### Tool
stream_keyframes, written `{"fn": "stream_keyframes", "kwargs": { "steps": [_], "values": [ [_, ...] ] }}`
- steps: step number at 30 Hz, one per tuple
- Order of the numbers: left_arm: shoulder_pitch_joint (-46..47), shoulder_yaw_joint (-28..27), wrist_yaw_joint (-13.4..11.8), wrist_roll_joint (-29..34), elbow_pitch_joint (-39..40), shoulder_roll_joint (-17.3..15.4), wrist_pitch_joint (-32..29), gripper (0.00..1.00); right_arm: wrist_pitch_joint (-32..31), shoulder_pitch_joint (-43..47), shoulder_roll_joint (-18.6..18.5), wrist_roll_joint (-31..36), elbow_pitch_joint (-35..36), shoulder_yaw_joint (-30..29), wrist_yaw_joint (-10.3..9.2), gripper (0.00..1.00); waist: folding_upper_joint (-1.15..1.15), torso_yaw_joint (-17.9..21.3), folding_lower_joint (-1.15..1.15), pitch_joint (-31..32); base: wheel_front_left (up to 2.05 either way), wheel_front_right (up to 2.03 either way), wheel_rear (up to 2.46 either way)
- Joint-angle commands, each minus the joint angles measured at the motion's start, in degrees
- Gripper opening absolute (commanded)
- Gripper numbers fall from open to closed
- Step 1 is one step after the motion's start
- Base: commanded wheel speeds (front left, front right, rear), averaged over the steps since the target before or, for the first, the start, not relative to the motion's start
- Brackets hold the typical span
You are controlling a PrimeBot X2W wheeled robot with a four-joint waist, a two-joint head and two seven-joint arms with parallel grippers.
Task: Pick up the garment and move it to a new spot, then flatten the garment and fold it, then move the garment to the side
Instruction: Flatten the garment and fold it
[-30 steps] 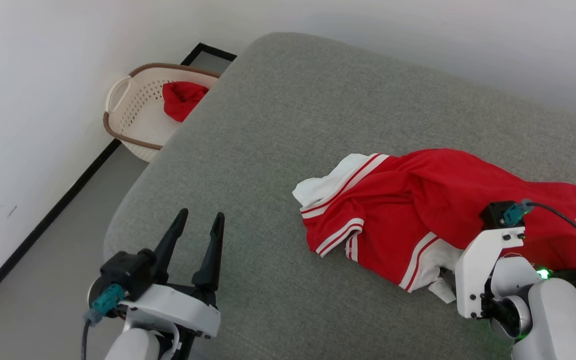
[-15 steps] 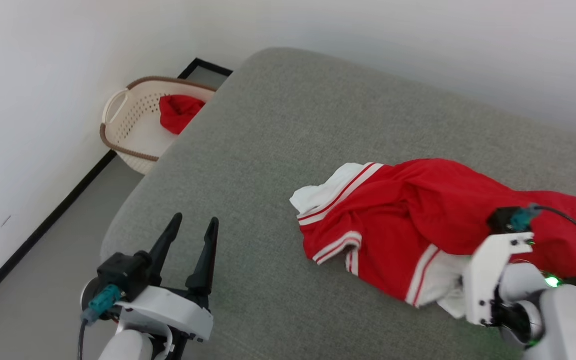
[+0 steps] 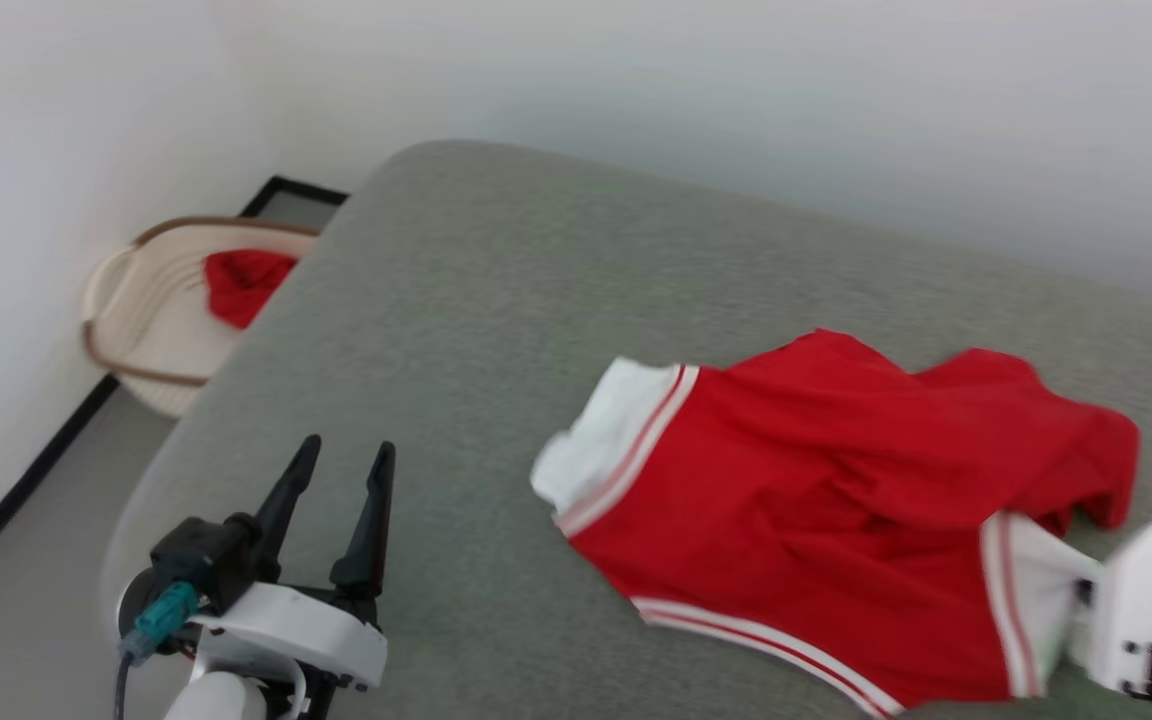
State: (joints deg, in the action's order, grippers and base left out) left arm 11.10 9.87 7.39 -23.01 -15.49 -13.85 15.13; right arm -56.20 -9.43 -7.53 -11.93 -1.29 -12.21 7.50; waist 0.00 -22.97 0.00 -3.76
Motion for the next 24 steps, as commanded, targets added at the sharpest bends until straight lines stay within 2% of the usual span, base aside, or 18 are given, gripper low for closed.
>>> {"fn": "stream_keyframes", "kwargs": {
  "steps": [1,8,16,17,18,19,24],
  "values": [
    [-0.8,-0.4,0.1,0.9,0.3,-0.3,0.0,1.0,0.4,1.1,-0.9,0.5,0.3,-1.8,-0.01,0.0,0.0,4.3,0.0,0.9,0.0,0.0,0.0],
    [-1.1,-0.7,0.1,1.0,0.6,-0.4,0.0,1.0,1.4,2.8,-3.7,1.1,-0.1,-8.2,-0.01,0.0,0.0,8.7,0.0,1.3,0.0,0.0,0.0],
    [-0.8,-0.2,0.1,0.7,0.3,-0.6,0.0,1.0,4.2,1.6,-4.3,2.0,-4.4,-14.0,-0.02,0.01,0.0,11.2,0.0,1.2,0.0,0.0,0.0],
    [-0.8,-0.1,0.1,0.6,0.2,-0.7,0.0,1.0,5.1,1.4,-4.4,1.9,-5.5,-14.2,-0.02,0.12,0.0,11.3,0.0,1.2,0.0,0.0,0.0],
    [-0.8,0.0,0.1,0.5,0.0,-0.8,0.0,1.0,5.9,1.0,-4.4,1.9,-6.5,-14.1,-0.02,0.4,0.0,11.6,0.0,1.2,0.0,0.0,0.0],
    [-0.8,-0.1,0.1,0.4,-0.1,-0.9,0.0,1.0,6.9,0.5,-4.5,1.7,-7.6,-13.8,-0.02,1.0,0.0,11.8,0.0,1.3,0.0,0.0,0.0],
    [-1.4,0.5,0.1,0.1,-0.4,-1.5,0.0,1.0,11.1,-1.6,-5.0,1.4,-11.6,-11.8,-0.02,1.0,0.0,13.2,0.0,2.1,0.0,0.0,0.0]
  ]
}}
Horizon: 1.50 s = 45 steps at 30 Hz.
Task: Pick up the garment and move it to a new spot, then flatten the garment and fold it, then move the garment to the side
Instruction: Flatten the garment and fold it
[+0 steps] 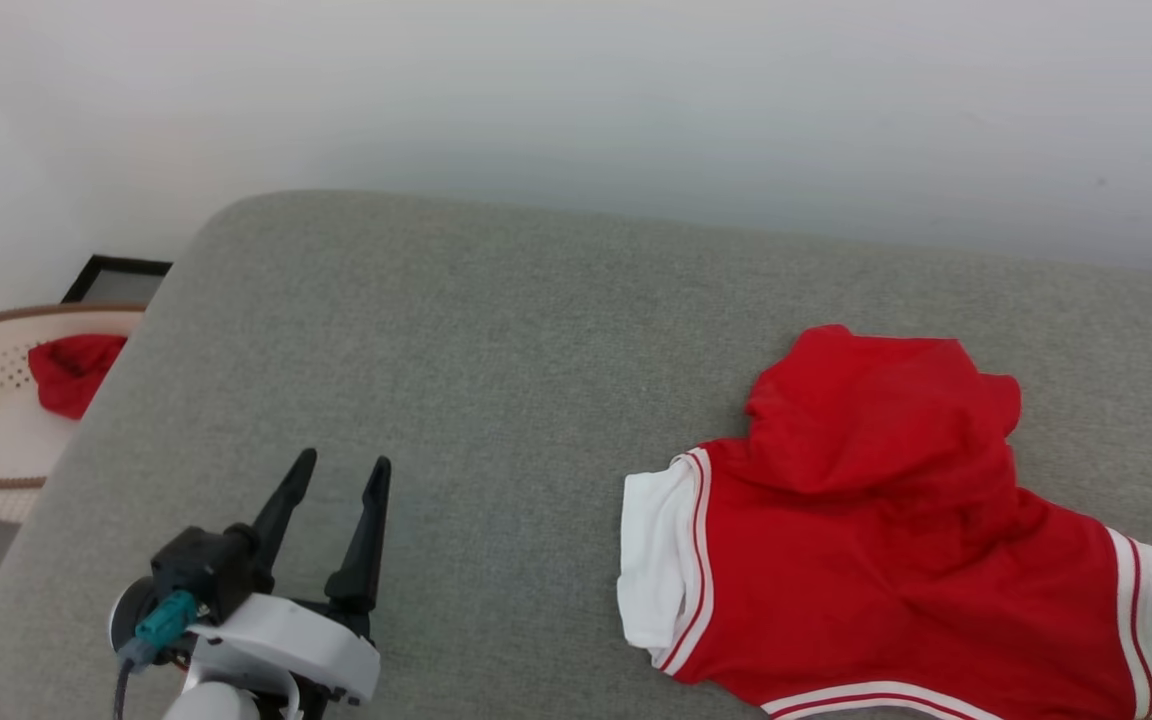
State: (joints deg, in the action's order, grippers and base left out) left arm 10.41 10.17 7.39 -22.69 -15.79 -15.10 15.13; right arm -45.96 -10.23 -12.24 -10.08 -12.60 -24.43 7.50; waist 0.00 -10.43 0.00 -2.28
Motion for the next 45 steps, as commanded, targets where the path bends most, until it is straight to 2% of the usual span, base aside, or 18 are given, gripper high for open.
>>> {"fn": "stream_keyframes", "kwargs": {
  "steps": [1,11,13,18,21,25,26,34,39,45],
  "values": [
    [-0.9,0.3,0.1,-0.3,-0.2,-0.4,0.0,1.0,1.5,-0.8,-0.4,-0.6,-0.7,0.9,-0.02,1.0,0.0,0.9,0.0,0.8,0.0,0.0,0.0],
    [-2.1,1.6,0.1,-2.8,1.6,-2.8,-3.6,1.0,9.1,1.9,0.2,-3.0,4.6,4.5,-0.02,1.0,0.0,4.0,0.0,3.0,0.0,0.0,0.0],
    [-3.0,2.1,0.1,-5.8,3.6,-4.0,-8.2,1.0,11.7,3.8,1.4,-5.0,8.2,5.4,-0.02,1.0,0.0,5.2,0.0,3.5,0.0,0.0,0.0],
    [-3.8,2.1,-0.3,-13.4,7.7,-5.4,-21.9,1.0,13.7,7.4,4.4,-6.8,13.5,5.4,-0.02,1.0,0.0,6.9,0.0,4.0,0.0,0.0,0.0],
    [-3.2,2.4,-1.6,-18.3,11.1,-5.6,-31.7,1.0,14.4,9.4,6.0,-7.2,16.5,5.7,-0.02,1.0,0.0,8.0,0.0,4.1,0.0,0.0,0.0],
    [-0.9,3.2,-5.0,-24.7,15.7,-5.0,-44.5,1.0,16.4,11.7,7.5,-7.9,19.9,6.2,-0.02,1.0,0.0,9.2,0.0,3.9,0.0,0.0,0.0],
    [-0.9,3.2,-5.0,-24.7,15.7,-5.0,-44.5,1.0,16.4,11.7,7.5,-7.9,19.9,6.2,-0.02,1.0,0.0,9.2,0.0,3.9,0.0,0.0,0.0],
    [6.9,8.0,-15.1,-28.6,18.2,-5.0,-66.2,1.0,18.8,12.9,8.9,-8.5,21.0,6.7,-0.02,1.0,0.0,12.4,0.0,3.0,0.0,0.0,0.0],
    [10.9,11.0,-17.5,-29.0,16.9,-4.0,-73.0,1.0,19.2,11.9,9.2,-8.8,20.2,6.5,-0.02,1.0,0.0,14.1,0.0,2.2,0.0,0.0,0.0],
    [13.0,14.9,-17.2,-25.6,12.5,-5.6,-76.1,1.0,19.8,10.8,9.4,-9.4,19.5,6.8,-0.02,1.0,0.0,16.3,0.0,0.5,0.0,0.0,0.0]
  ]
}}
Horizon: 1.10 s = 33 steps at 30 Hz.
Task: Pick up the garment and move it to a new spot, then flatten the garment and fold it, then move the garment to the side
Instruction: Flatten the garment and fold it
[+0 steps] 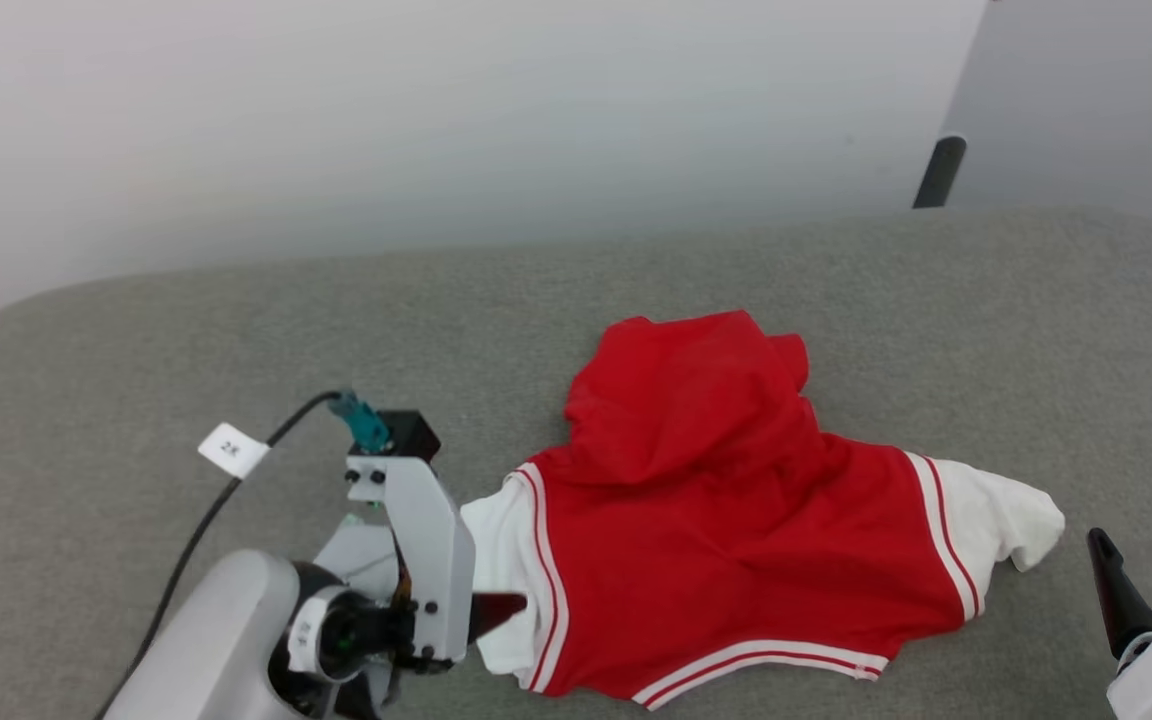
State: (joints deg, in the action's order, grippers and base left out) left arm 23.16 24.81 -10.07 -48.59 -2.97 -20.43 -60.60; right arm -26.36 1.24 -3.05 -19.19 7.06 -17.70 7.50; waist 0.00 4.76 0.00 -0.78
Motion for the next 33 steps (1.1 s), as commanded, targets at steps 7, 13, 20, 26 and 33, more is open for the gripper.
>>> {"fn": "stream_keyframes", "kwargs": {
  "steps": [7,13,20,26,33],
  "values": [
    [-0.4,1.7,0.8,1.6,-5.1,-0.4,0.2,1.0,1.2,-1.5,0.2,-1.4,-1.2,0.2,-0.02,1.0,0.0,3.0,0.0,-3.0,0.0,0.0,0.0],
    [0.1,2.6,1.4,3.1,-10.5,-1.2,1.7,1.0,2.0,-2.5,0.2,-3.0,-2.2,0.8,-0.02,1.0,0.0,4.1,0.0,-5.4,0.0,0.0,0.0],
    [1.0,2.0,2.1,3.0,-18.7,-0.4,4.5,1.0,2.7,-4.1,0.2,-3.5,-3.0,1.7,-0.02,1.0,0.0,4.7,0.0,-7.2,0.0,0.0,0.0],
    [2.0,0.9,3.2,0.8,-23.5,1.4,5.6,0.0,0.8,-4.3,0.2,-4.5,-3.0,2.2,-0.02,1.0,0.0,4.5,0.0,-7.3,0.0,0.0,0.0],
    [4.6,1.0,4.8,0.5,-25.3,2.6,6.3,0.0,-7.1,-5.4,0.2,-2.3,-1.7,2.1,-0.02,1.0,0.0,3.2,0.0,-7.4,0.0,0.0,0.0]
  ]
}}
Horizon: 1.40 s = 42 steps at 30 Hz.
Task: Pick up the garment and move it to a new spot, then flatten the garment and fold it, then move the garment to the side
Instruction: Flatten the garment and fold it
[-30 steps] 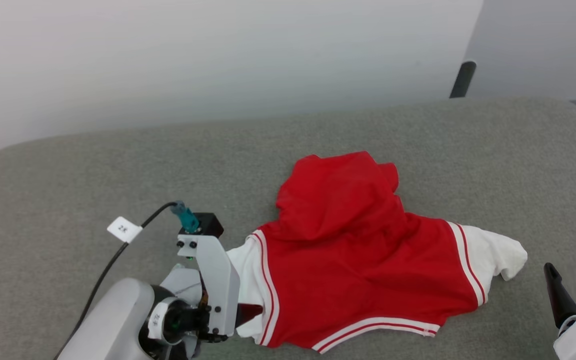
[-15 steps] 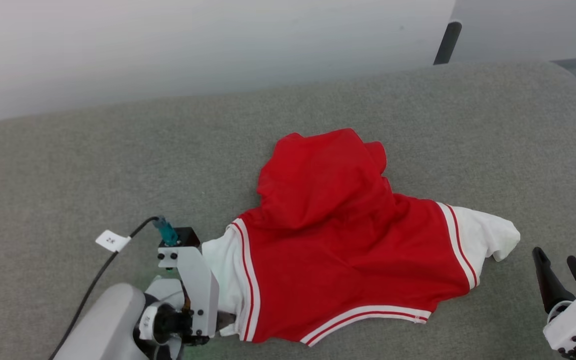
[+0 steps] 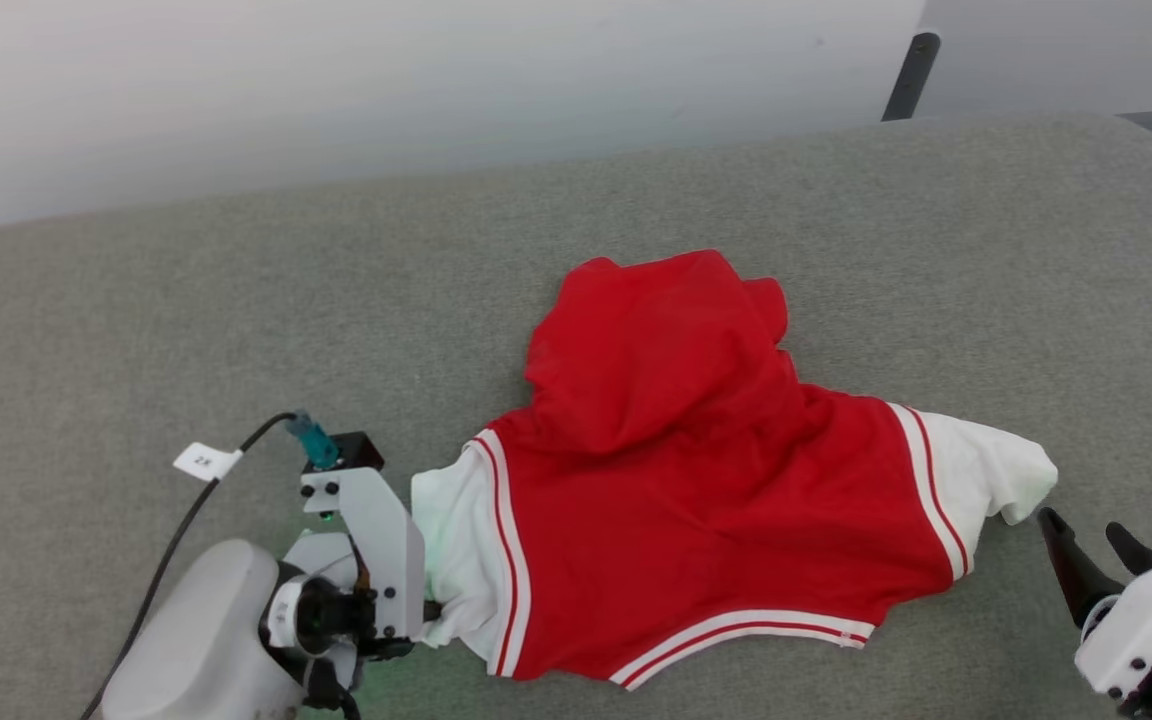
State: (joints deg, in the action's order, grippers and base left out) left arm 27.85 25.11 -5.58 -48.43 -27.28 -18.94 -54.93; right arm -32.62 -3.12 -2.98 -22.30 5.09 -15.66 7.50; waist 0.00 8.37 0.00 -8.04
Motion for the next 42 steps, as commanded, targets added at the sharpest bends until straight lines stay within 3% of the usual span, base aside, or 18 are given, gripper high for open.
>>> {"fn": "stream_keyframes", "kwargs": {
  "steps": [1,11,19,27,29,36,42],
  "values": [
    [0.3,0.9,0.6,0.4,-1.2,1.2,0.9,0.0,-1.8,-1.6,0.1,1.1,0.3,-0.2,-0.02,1.0,0.0,-0.7,0.0,-0.3,0.0,0.0,0.0],
    [3.1,1.9,2.6,0.4,-3.4,3.4,2.4,0.0,-8.1,-9.1,0.1,7.7,-8.5,-4.0,-0.02,1.0,0.0,-3.5,0.0,-1.4,0.0,0.0,0.0],
    [5.5,2.3,3.8,0.1,-4.7,4.6,3.0,0.0,-8.5,-14.1,-1.1,10.9,-20.1,-7.6,-0.02,1.0,0.0,-5.7,0.0,-2.8,0.0,0.0,0.0],
    [6.7,2.4,4.2,0.1,-5.8,4.8,3.8,0.0,-7.0,-18.2,-1.8,10.8,-30.4,-6.7,-0.02,1.0,0.0,-6.7,0.0,-4.1,0.0,0.0,0.0],
    [7.0,2.4,4.3,0.1,-6.2,4.9,4.0,0.0,-7.3,-19.1,-1.9,10.0,-32.8,-5.8,0.01,0.0,0.0,-6.9,0.0,-4.4,0.0,0.0,0.0],
    [7.7,2.4,4.6,-0.1,-7.5,4.8,4.0,0.0,-8.9,-20.4,-4.2,8.9,-37.3,-4.9,-0.04,0.0,0.0,-7.5,0.0,-3.7,0.0,0.0,0.0],
    [9.3,2.8,4.9,-0.2,-7.5,4.1,2.2,0.0,-12.4,-22.5,-5.0,4.7,-35.0,-3.9,0.01,0.0,0.0,-7.9,0.0,-0.9,0.0,0.0,0.0]
  ]
}}
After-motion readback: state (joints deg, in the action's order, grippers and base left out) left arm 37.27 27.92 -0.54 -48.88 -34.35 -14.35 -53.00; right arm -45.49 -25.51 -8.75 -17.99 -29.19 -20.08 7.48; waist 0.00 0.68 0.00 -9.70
